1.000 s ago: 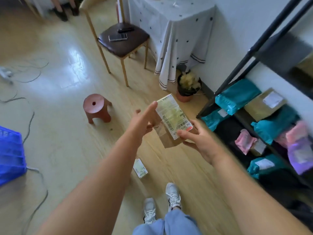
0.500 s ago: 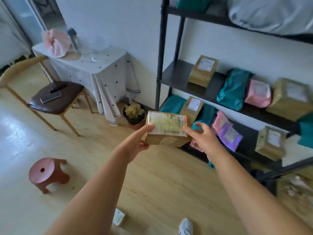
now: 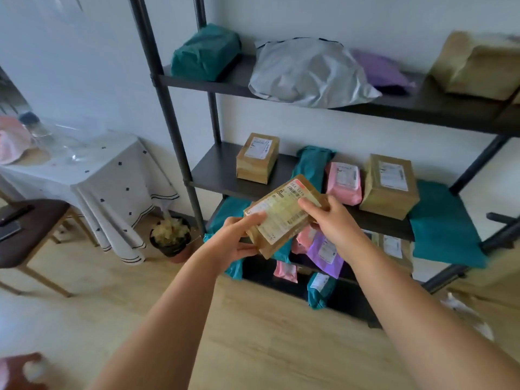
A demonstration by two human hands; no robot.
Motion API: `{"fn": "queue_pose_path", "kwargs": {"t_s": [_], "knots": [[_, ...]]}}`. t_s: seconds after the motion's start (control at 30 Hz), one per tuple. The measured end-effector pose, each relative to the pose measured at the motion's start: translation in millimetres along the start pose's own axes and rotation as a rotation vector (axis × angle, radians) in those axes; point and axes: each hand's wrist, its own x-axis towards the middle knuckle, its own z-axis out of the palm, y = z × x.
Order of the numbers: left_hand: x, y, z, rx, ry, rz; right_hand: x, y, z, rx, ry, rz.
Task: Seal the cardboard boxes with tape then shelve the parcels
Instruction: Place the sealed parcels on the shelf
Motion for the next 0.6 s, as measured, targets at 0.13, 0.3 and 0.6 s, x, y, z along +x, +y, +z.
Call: {"fn": "queue_pose_path", "kwargs": {"t_s": [0.13,0.3,0.6], "knots": [[26,2,5,-0.226,0.121,0.03,29,-7,8,0.026,0.043,0.022],[64,5,-9,-0.295,0.293,0.039,53,-12,53,-0.002,-0.088,0.034],[148,51,-93,-0.126,0.354,-0.082,147,-48,158,-0.119,-0.152,0.02]]}}
